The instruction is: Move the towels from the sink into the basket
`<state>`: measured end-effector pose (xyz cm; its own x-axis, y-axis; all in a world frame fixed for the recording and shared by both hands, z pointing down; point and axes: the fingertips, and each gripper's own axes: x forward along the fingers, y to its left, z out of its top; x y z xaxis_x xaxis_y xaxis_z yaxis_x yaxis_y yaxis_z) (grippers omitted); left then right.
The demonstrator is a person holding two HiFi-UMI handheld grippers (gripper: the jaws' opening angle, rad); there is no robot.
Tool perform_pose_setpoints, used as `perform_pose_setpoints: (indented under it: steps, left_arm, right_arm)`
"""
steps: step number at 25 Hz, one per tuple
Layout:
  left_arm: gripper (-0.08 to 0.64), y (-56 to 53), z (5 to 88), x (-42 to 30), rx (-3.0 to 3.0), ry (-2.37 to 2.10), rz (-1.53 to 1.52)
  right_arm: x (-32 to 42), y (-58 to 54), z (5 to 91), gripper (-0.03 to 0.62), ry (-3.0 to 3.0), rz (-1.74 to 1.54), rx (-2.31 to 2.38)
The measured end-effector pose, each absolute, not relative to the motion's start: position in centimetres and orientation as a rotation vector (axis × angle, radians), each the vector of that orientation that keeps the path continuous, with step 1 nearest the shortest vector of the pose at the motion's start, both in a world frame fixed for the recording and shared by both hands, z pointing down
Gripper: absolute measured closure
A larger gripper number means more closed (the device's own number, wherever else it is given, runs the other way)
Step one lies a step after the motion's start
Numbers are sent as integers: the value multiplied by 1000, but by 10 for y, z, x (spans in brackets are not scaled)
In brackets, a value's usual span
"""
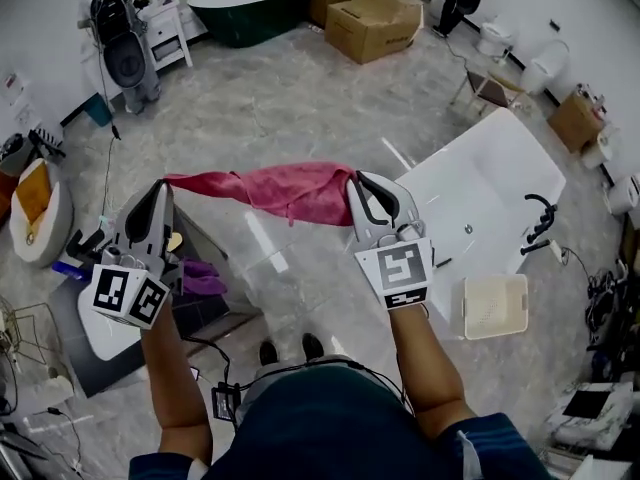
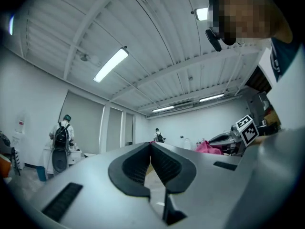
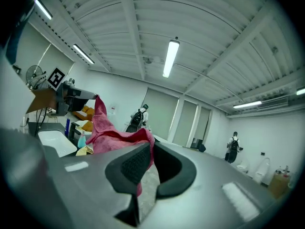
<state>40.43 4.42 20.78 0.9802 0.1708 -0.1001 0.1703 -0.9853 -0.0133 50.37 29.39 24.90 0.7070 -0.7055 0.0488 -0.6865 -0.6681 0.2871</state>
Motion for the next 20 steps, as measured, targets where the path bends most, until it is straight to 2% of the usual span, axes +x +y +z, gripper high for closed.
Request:
perform_pose_setpoints:
  steps: [9,20]
  left_arm:
    - [551,109,227,464,-3095,-644,87]
    - [551,167,230,467,-3005,-1005,93]
  right_arm:
    - [500,377,264,558,-779,7,2747]
    - [444,444,260,558,-425,52,2812]
